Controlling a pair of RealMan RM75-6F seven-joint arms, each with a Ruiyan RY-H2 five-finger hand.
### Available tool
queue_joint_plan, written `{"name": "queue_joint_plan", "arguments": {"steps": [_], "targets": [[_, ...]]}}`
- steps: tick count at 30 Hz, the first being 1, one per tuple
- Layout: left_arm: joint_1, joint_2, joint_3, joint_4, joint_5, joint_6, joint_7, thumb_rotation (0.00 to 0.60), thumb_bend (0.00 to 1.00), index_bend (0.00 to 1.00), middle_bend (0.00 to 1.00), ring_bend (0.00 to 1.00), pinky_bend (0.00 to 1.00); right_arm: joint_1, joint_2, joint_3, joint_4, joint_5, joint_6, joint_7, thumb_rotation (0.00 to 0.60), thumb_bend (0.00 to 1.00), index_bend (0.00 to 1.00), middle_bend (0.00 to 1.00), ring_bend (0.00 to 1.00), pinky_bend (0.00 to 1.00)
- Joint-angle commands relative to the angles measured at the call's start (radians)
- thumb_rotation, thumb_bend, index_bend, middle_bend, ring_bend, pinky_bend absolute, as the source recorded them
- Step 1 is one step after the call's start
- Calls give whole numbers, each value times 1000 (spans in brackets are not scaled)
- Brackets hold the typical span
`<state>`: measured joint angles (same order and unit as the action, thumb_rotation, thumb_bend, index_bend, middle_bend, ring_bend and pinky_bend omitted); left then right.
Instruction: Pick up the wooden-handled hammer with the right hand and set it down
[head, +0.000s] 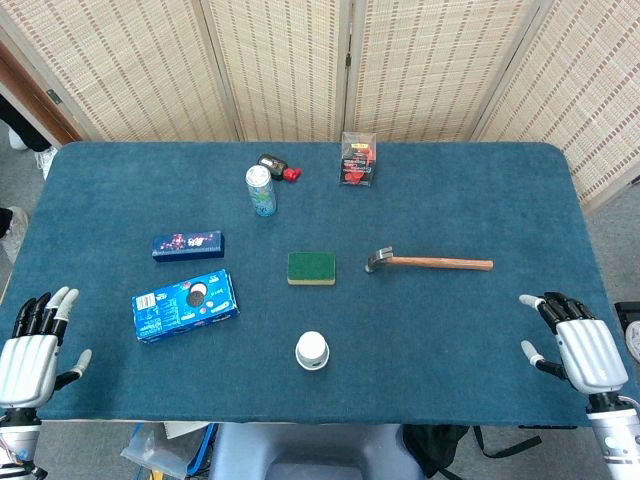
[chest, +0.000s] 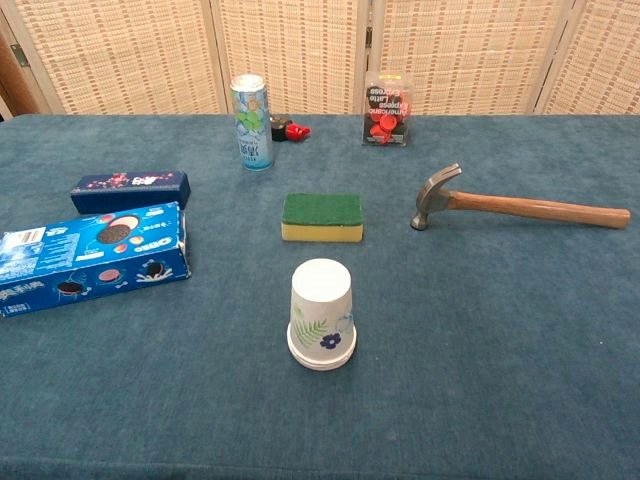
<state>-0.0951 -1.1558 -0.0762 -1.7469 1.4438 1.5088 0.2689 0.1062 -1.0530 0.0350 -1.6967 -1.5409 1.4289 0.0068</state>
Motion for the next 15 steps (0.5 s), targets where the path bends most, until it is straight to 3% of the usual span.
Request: {"name": "queue_joint_plan", "arguments": {"steps": [1,15], "targets": [[-1,-1,-1,2,-4,-3,0,600,277,0,0,0,0,4,0,1,-3,2,-5,-4,600,283,223,295,168,208],[-3,-1,2,13,-8,-10,-21,600,278,0,0,0,0,10,8,4,-24,1,-8,-16,600,284,223,295,168,208]]}}
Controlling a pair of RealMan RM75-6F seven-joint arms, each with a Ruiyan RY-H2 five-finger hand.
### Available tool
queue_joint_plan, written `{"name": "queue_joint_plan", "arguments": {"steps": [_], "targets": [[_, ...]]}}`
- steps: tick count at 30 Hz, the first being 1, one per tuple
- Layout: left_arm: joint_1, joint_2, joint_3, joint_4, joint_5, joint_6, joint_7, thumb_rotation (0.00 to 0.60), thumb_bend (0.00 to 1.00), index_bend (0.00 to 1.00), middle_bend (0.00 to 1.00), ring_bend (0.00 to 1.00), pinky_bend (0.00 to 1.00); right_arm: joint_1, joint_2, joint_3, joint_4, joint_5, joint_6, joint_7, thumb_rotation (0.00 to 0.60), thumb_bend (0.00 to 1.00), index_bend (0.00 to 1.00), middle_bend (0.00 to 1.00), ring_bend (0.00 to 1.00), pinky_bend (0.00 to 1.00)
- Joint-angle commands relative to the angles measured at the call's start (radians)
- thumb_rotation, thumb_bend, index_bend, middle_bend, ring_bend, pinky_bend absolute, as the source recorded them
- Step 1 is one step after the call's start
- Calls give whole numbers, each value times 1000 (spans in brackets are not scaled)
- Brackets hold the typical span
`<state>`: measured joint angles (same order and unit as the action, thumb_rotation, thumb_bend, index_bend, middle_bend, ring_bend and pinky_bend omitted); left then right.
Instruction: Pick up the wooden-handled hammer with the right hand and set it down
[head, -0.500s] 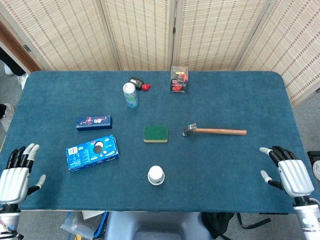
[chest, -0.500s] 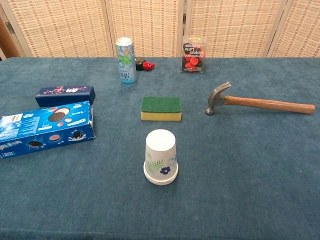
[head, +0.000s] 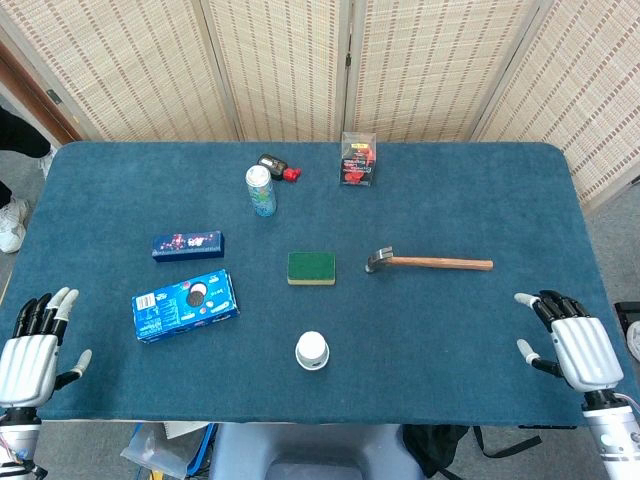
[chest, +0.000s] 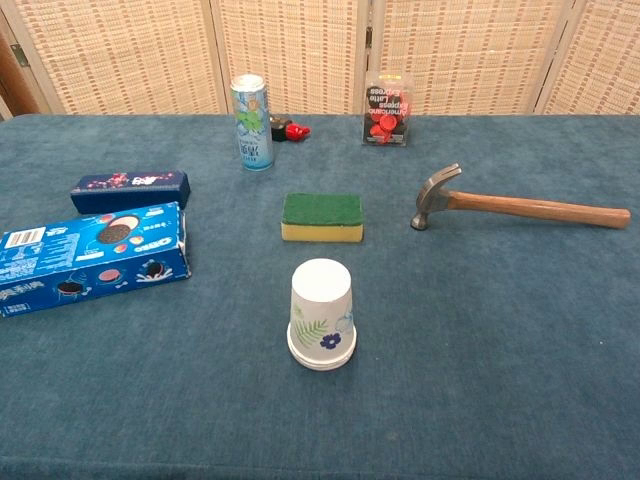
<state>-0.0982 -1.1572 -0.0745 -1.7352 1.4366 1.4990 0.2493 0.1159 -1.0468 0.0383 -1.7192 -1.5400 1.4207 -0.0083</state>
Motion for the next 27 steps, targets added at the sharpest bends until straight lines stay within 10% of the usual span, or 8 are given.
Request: {"name": "queue_joint_plan", "arguments": {"steps": [1,27], "targets": [[0,1,0,2,0,1,-3,600,277,0,0,0,0,1,4,1,-3,-1,1,-1,600,284,223,295,168,209],[12,-1,14,16,10,9,-36,600,277,0,0,0,0,239,-37,144,65,171,-270,-44,600,273,278,390,170,209]]}}
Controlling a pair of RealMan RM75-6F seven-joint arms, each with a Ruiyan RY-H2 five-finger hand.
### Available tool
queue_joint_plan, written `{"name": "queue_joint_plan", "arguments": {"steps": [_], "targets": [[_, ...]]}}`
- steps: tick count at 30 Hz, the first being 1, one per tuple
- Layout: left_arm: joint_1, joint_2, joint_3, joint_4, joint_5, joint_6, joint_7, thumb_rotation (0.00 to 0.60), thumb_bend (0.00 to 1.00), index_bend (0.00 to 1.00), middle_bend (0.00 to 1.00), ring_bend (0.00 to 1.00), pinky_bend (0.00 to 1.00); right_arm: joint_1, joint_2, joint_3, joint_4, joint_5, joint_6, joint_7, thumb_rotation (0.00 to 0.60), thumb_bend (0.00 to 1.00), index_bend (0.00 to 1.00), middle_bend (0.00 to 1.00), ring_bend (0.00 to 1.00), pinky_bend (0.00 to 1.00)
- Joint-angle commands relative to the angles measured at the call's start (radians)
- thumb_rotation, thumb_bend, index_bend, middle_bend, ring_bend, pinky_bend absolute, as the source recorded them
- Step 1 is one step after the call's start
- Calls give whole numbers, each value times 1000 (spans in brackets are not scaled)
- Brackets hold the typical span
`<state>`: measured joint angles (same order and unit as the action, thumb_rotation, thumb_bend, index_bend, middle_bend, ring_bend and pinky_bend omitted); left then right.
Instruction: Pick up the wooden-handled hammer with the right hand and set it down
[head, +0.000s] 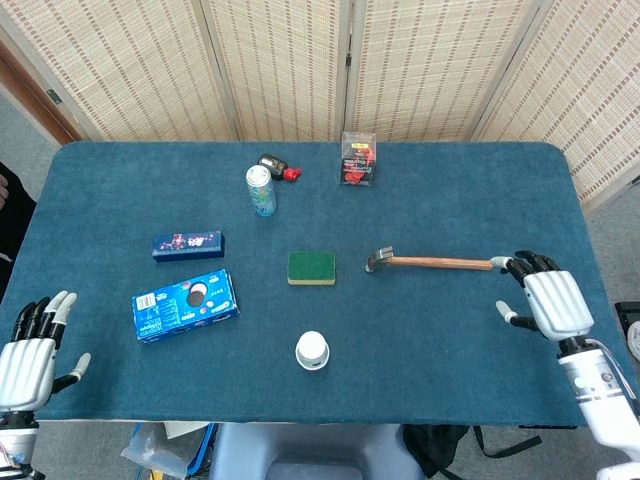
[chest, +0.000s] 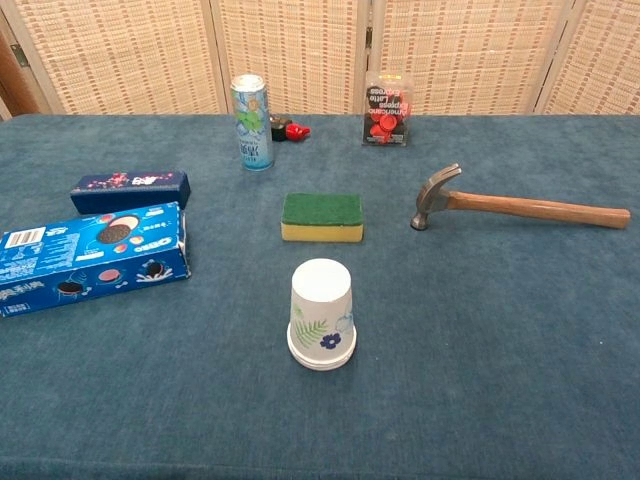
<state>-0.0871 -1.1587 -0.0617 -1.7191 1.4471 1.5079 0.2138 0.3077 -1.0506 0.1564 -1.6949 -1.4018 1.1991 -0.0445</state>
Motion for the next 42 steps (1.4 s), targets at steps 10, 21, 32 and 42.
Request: {"name": "queue_joint_plan", "arguments": {"steps": [10,21,32,42], "targets": [[9,2,5,1,0,7,-2,600,277,0,0,0,0,207,-187,66,241,116,-232,-6,600,337,323,423,170,209],[14,2,4,1,-11,6,0,600,277,0,0,0,0,354,-374,77,480,174,-399,28,600,406,323,346,152,173],[22,5,3,8,-21,10,-10,600,277,0,0,0,0,427,-471,58,595,172,-474,56,600,403,323,335,144,164],[30,4,6,14,-24,13,-17,600,278,0,0,0,0,452,-532,35,681,173,-510,70,600,403,324,335,144,163]]}}
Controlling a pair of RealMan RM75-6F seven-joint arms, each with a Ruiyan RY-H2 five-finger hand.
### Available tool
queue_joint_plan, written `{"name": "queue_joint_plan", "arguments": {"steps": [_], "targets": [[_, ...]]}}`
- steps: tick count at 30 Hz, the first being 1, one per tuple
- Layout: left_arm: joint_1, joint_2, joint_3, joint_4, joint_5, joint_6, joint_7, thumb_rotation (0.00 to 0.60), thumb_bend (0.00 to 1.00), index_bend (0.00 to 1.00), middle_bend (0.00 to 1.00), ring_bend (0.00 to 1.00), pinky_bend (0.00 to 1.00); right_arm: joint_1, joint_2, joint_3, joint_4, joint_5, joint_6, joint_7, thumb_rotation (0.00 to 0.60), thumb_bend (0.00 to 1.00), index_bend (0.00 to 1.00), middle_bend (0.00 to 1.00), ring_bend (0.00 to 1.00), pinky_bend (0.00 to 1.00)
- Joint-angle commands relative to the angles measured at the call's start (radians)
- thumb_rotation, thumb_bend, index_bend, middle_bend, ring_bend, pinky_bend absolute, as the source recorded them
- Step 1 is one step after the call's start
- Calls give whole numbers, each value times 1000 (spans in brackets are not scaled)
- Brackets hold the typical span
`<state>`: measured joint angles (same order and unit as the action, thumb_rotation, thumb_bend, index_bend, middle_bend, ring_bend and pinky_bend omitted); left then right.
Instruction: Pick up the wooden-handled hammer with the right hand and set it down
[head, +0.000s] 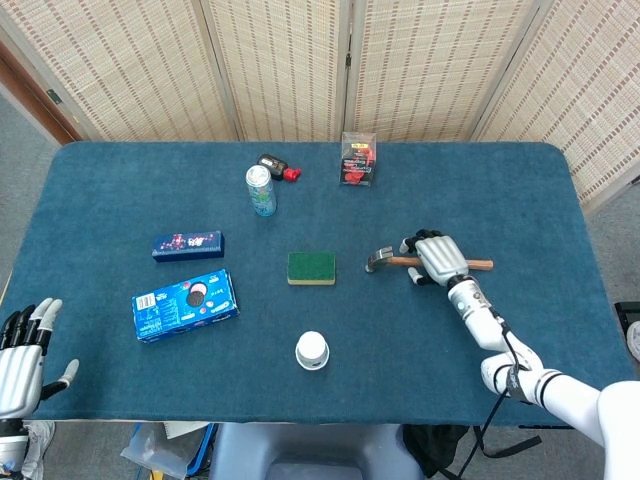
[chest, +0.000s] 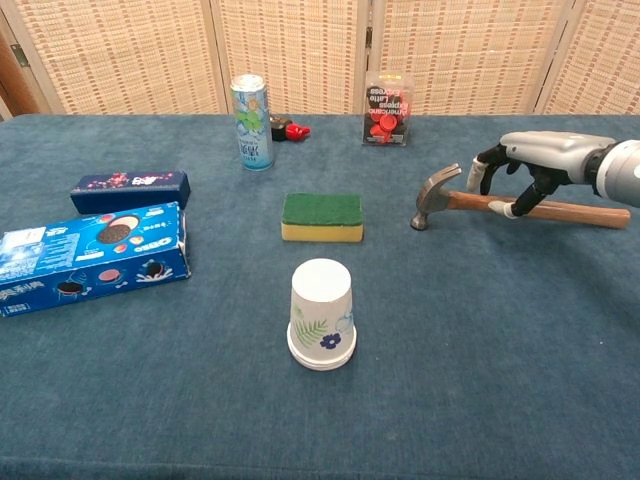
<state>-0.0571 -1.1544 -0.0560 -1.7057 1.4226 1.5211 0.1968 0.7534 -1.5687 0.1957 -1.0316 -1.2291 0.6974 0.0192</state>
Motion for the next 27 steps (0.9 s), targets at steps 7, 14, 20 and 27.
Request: {"name": "queue_joint_plan", "arguments": {"steps": [7,14,20,27], "targets": [[1,0,-2,2,-2,0,0,600,278,0,0,0,0,23,-44,-10,62,-2,-25,22,600,404,324,352,143,163],[2,-2,-3,6,-5,-2,-2,600,278,0,0,0,0,32,-58,-13,83,5,-39,25,600,404,331,385,143,163],[3,-5,-4,10,-9,-5,-5,600,278,0,0,0,0,36,-64,-14,92,8,-44,28,600,417,366,398,143,164],[4,-8,-3,18,-10,-7,-11,600,277,0,0,0,0,37,-65,-17,91,17,-49,19,600,439,383,409,143,164]]}}
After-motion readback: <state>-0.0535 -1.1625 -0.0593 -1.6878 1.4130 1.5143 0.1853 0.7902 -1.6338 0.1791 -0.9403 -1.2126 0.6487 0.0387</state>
